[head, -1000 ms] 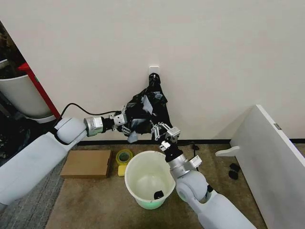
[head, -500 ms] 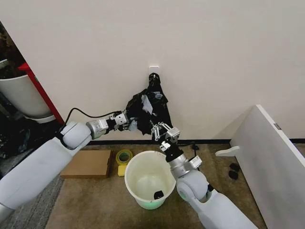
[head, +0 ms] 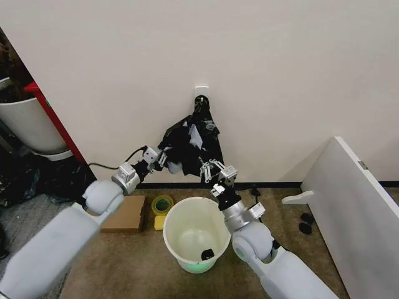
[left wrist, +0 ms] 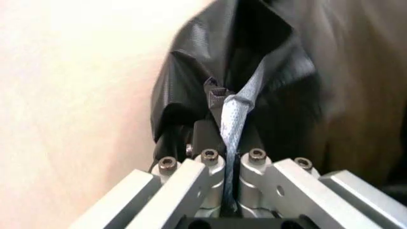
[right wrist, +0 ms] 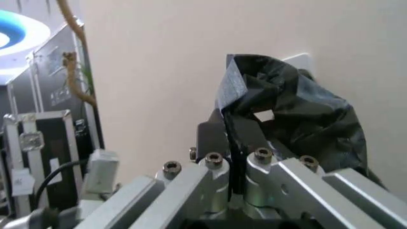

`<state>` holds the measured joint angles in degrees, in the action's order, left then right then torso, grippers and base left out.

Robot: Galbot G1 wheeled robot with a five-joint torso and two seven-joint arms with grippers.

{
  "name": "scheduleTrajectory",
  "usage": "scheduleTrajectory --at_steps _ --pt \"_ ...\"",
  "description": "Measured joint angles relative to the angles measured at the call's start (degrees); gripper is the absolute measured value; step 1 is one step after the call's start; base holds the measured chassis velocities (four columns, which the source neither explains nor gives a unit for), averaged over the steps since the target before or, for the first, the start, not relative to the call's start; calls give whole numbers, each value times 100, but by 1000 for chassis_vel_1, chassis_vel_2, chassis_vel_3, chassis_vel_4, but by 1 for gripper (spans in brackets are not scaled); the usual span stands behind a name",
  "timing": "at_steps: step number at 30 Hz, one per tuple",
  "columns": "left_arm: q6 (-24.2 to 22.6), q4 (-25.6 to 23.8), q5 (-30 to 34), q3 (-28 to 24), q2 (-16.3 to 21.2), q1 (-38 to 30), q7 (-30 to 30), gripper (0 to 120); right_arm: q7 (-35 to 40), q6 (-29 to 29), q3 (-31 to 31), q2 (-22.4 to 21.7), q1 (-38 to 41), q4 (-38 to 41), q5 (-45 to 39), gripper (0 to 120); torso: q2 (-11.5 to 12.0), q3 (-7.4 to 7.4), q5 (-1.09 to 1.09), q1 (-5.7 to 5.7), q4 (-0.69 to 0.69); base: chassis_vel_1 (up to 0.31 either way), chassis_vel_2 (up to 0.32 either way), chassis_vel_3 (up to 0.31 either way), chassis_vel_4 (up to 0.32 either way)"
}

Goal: Place the garbage bag over the trash bin.

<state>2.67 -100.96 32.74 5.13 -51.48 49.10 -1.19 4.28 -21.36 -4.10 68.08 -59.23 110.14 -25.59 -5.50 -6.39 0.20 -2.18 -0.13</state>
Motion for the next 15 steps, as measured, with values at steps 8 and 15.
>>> scheduleTrajectory --at_steps 8,15 --pt "850 -712 1787 173 -635 936 -258 0 517 251 86 -35 -371 461 -406 0 0 0 3 0 1 0 0 0 0" --pt "1128 -1265 1993 276 -791 1805 -60 0 855 426 85 -123 -1087 1000 -502 0 0 1 0 0 0 0 0 0 0"
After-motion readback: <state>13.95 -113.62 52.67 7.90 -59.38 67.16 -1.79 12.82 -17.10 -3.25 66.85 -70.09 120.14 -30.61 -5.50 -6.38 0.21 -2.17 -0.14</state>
